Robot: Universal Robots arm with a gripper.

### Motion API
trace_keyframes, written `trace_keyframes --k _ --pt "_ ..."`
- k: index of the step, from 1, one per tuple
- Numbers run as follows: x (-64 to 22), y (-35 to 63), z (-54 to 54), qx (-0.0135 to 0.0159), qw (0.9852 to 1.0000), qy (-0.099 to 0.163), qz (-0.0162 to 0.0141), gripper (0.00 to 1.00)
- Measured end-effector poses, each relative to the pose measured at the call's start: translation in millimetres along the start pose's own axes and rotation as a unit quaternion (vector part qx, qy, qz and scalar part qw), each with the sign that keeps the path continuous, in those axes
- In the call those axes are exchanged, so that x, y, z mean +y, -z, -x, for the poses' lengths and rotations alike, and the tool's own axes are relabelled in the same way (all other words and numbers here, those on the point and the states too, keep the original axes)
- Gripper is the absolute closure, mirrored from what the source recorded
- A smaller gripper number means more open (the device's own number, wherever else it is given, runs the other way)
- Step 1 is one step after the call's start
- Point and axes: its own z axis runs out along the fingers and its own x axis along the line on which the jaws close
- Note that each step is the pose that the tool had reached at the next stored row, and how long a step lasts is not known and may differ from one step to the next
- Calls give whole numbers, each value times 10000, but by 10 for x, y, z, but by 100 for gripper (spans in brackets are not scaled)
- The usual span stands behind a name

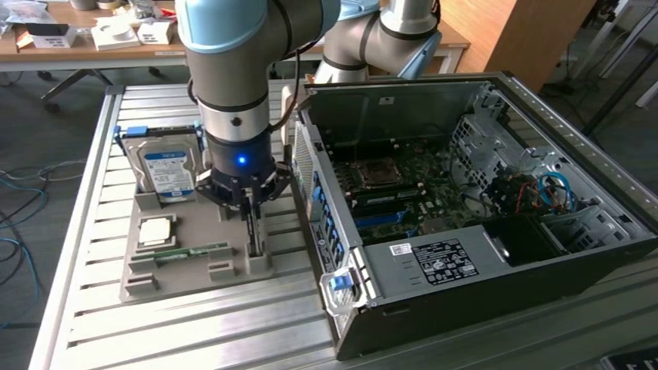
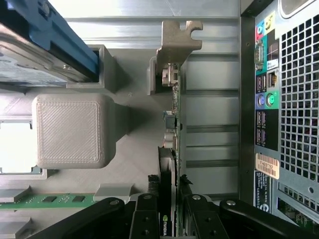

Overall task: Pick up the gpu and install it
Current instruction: 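Pick up the gpu and move the gpu toward the slot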

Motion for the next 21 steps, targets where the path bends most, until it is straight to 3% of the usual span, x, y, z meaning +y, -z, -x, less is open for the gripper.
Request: trace_keyframes --k 10,15,21 --pt "1 32 1 2 10000 59 2 74" --pt "5 163 4 2 10000 59 1 74" --pt "12 393 11 2 10000 59 1 74"
